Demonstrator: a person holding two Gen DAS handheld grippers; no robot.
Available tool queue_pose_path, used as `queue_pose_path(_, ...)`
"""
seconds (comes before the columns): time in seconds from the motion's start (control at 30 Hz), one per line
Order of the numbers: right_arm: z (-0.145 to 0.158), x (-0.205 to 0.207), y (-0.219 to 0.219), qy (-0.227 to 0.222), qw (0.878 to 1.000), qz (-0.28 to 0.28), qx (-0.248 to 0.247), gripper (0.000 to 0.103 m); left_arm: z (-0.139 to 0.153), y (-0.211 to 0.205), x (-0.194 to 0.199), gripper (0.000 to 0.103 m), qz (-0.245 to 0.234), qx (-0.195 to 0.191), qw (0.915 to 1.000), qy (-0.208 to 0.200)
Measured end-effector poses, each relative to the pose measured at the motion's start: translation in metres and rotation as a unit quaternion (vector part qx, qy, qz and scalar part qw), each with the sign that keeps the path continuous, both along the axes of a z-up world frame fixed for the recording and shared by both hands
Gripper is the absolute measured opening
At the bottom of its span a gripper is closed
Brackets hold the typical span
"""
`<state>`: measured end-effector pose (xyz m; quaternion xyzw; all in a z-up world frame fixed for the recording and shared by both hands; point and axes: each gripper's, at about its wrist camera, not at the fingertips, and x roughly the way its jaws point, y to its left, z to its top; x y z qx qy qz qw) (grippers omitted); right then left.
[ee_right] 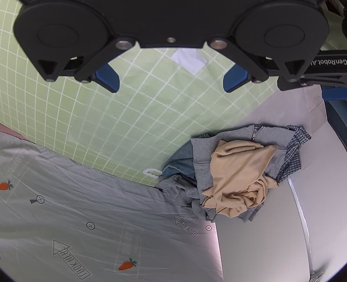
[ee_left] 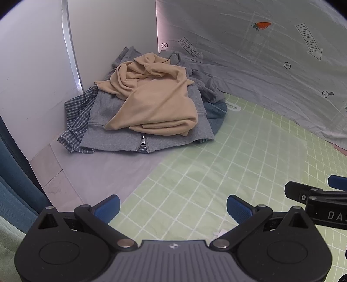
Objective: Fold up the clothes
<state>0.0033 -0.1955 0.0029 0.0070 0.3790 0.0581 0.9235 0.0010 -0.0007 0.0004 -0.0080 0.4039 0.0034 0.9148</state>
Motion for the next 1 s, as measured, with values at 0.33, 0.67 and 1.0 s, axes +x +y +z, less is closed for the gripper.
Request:
queue_pose_path(0.33,0.0000,0.0007,-0.0011,-0.003,1.000,-0.005,-0.005,0.103,-0.0014,-0.0019,0.0016,0.103,-0.003,0.003,1.0000,-0.003)
queue_pose_path(0.67,-0.0011,0.0029,-0.0049,-0.001,1.000,-0.008,-0.001,0.103,0.0006,-0.0034,0.0011,0.103,0.003,0.008,1.0000,0.002)
queue_pose_path(1.0,-0.0026,0.0033,-0.0056,0.002,1.000,-0.010,0.002,0.103,0.0012,-0.0044,0.0046,0.103,0.004,0.008,0.9999,0.008)
